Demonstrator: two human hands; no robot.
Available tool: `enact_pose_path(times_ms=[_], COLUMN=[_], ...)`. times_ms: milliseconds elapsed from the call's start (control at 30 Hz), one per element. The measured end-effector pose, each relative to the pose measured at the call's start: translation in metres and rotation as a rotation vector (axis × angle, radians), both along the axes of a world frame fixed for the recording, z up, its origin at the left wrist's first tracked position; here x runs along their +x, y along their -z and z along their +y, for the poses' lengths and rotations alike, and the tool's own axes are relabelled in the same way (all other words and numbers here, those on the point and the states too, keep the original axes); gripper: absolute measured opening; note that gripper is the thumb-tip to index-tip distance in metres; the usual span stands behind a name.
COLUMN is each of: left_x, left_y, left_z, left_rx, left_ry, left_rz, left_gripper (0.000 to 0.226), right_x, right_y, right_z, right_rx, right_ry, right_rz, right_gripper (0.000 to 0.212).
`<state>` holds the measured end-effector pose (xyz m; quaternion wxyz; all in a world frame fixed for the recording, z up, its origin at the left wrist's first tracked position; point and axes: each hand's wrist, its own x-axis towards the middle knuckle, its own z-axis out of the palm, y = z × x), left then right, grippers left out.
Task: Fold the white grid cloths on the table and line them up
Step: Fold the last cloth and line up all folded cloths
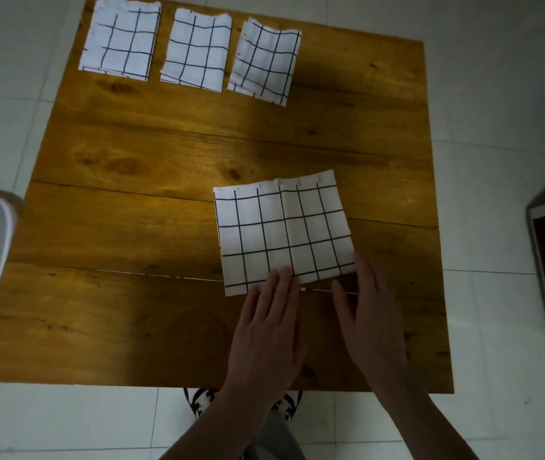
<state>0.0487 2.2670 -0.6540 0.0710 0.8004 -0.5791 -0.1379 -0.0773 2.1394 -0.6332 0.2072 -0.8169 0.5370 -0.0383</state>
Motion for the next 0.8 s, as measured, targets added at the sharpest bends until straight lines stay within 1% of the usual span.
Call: enact_pose_path(times_ms=[133,200,400,567,633,700,800], left_x=[-0.01,-0.012,-0.013,-0.011,-0.011,-0.01,-0.009], left_y=[-0.001,0.0,-0.001,0.002,0.001,-0.001,-0.002], left_z=[0.001,0.0,0.001,0.001,0.001,0.001,0.0], left_rx=[0.017,0.026,0.029,0.028,0.023,0.012,0.001], left_ry=[0.005,-0.006,-0.02,-0.019,-0.02,-0.027,-0.035], left_rz=[-0.005,-0.003,0.028,0.032,0.031,0.031,0.038], left_gripper=[0.076,0.077,0.074,0.071,0.072,0.072,0.07], right_x=[0.007,0.011,0.024,0.032,0.034,0.036,0.038], right_y=[-0.012,-0.015,-0.013,-0.015,-0.015,-0.016,-0.018], right_z=[-0.013,-0.021,-0.029,-0.028,-0.026,-0.026,-0.026], right_rx=[0.094,0.157,0.229,0.304,0.313,0.326,0.4], right_ry=[0.234,0.297,0.322,0.357,0.391,0.444,0.583], right_rz=[-0.083,-0.105,-0.14,-0.279,-0.354,-0.455,-0.639], right_gripper=[0.07,0.069,0.042,0.033,0.035,0.044,0.054])
